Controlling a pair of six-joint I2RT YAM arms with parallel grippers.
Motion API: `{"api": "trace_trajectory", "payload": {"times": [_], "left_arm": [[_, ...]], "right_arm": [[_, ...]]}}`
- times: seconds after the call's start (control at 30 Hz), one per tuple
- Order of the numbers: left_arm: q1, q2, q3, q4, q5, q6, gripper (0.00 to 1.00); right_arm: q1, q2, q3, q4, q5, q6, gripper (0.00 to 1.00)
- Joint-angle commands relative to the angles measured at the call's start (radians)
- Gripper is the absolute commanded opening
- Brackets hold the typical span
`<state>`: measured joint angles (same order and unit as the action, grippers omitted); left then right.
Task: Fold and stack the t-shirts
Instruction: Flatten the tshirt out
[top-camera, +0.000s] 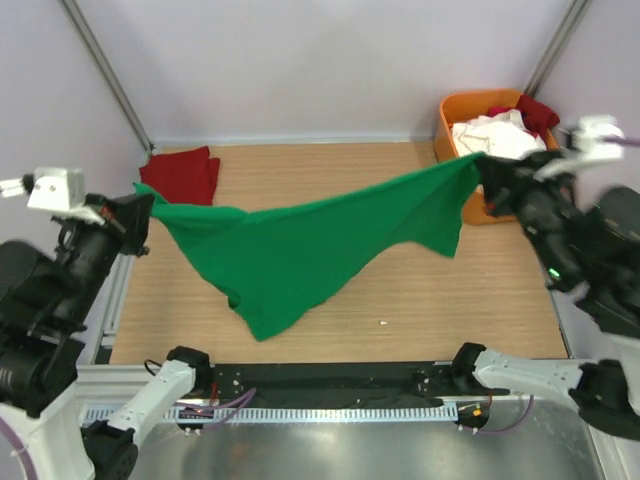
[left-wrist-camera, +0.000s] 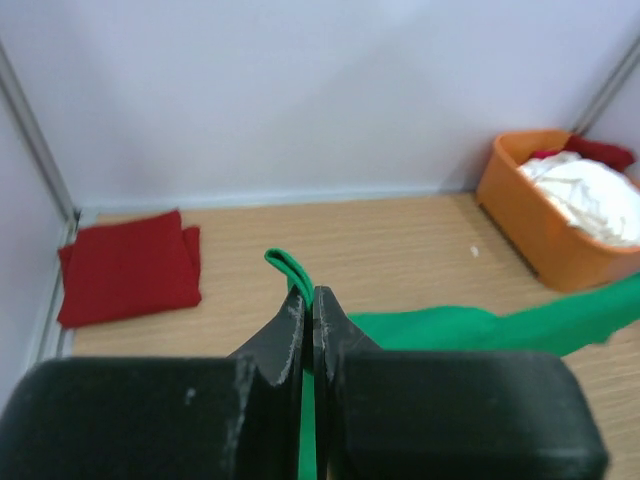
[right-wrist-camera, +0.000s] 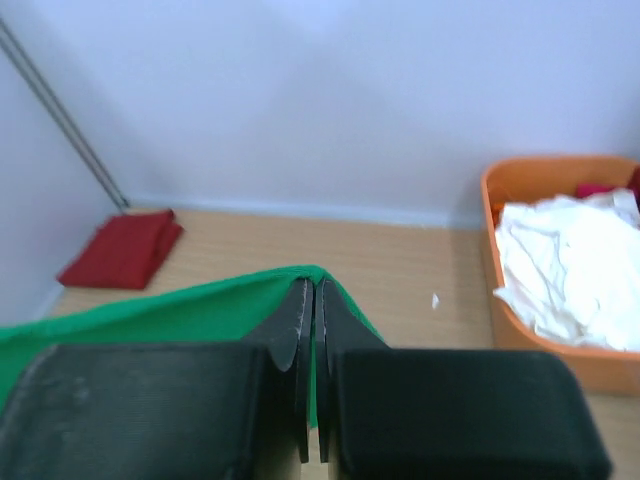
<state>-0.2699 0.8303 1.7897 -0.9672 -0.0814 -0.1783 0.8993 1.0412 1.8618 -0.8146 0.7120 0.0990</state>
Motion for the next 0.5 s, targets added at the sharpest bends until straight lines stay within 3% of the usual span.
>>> {"api": "trace_trajectory", "payload": {"times": [0.0,0.1,0.27,0.4,0.47], "left_arm": [[0.001,-0.097,-0.021,0.151,0.129,0.037,0.00],[0.001,-0.152,-0.059,0.214,0.141,0.026,0.00],[0.001,-0.128,-0.030,0.268,0.126,0.040,0.00],[0.001,-0.038,-0.003,0.303,0.056,0.075,0.00],[0.001,0.021,0.013,0.326,0.019,0.073,0.00]], "right_arm": [[-0.005,-0.235,-0.143,0.243,-0.170,-0.120,0.01],[-0.005,-0.289,-0.202,0.284,-0.201,-0.162,0.01],[-0.007,-0.233,-0.110,0.250,-0.140,-0.205,0.01],[-0.007,-0.087,-0.069,0.255,0.058,-0.272,0.01],[-0.007,0.048,-0.046,0.255,0.251,-0.297,0.01]]}}
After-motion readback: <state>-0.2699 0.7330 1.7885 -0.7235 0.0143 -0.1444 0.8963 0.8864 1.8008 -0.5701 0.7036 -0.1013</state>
